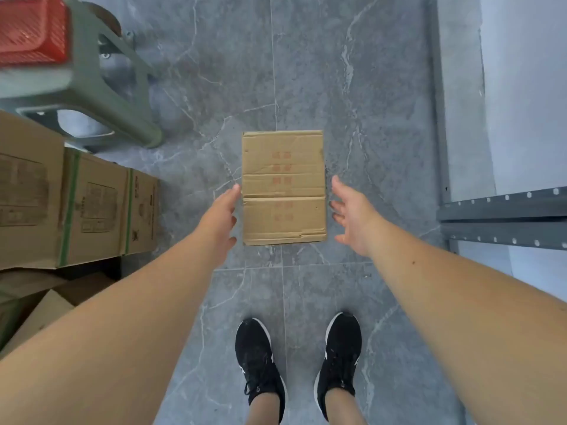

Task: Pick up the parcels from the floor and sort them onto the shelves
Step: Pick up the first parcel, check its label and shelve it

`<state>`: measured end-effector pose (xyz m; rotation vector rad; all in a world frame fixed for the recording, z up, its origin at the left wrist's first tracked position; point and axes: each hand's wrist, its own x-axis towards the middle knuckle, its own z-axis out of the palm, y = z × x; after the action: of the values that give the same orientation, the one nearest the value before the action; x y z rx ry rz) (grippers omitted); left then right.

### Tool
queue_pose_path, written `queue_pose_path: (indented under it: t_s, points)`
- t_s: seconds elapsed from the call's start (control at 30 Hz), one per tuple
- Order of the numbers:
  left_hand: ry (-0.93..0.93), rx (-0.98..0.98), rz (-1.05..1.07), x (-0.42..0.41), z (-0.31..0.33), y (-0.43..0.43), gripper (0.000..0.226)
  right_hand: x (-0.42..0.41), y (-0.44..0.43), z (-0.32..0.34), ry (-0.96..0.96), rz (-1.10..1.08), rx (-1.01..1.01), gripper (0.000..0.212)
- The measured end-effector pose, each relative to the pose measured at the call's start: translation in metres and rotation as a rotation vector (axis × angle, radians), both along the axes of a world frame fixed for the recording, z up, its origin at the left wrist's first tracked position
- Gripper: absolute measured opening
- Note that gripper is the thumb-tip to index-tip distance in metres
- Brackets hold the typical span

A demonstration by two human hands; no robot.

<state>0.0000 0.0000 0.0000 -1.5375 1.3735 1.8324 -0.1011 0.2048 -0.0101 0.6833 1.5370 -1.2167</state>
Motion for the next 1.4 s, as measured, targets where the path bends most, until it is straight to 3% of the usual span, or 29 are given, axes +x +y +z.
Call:
queue_pose_path:
  t_s: [0.17,0.37,0.57,0.67,0.8,0.93,1.0,1.23,1.27,1.37,1.4]
  points:
    - [-0.010,0.009,-0.012,0.008,-0.033,-0.007,0.076,0.001,-0.004,-0.027,-0.001,0.003,-0.011,0.076]
    - [0.013,0.014,-0.012,0.013,-0.067,-0.010,0.072,0.001,-0.008,-0.049,0.021,-0.022,-0.027,0.045]
    - [0.035,0.040,-0.031,0.013,-0.085,-0.012,0.104,0.000,-0.011,-0.057,0.051,-0.013,-0.032,0.050]
    - [0.014,0.047,-0.039,0.011,-0.082,-0.009,0.087,-0.001,-0.013,-0.056,0.069,-0.031,-0.039,0.056]
    - [-0.017,0.041,-0.034,0.006,-0.078,-0.009,0.081,0.001,-0.019,-0.053,0.110,-0.030,-0.057,0.060]
    - [-0.004,0.026,-0.064,0.002,-0.074,-0.010,0.066,0.003,-0.018,-0.065,0.190,-0.029,-0.053,0.106]
    - [0.005,0.033,-0.074,0.001,-0.071,-0.011,0.064,0.004,-0.019,-0.071,0.213,-0.026,-0.063,0.114]
    - [0.049,0.046,-0.087,-0.004,-0.056,-0.009,0.055,-0.001,-0.028,-0.056,0.251,-0.081,-0.041,0.099]
    - [0.049,0.047,-0.095,-0.003,-0.054,-0.010,0.054,-0.003,-0.029,-0.054,0.256,-0.097,-0.017,0.089]
    - [0.047,0.040,-0.106,0.004,-0.048,-0.015,0.055,-0.008,-0.024,-0.055,0.266,-0.089,0.004,0.028]
    - [0.048,0.034,-0.104,0.006,-0.047,-0.018,0.056,-0.010,-0.023,-0.054,0.271,-0.100,0.018,0.020]
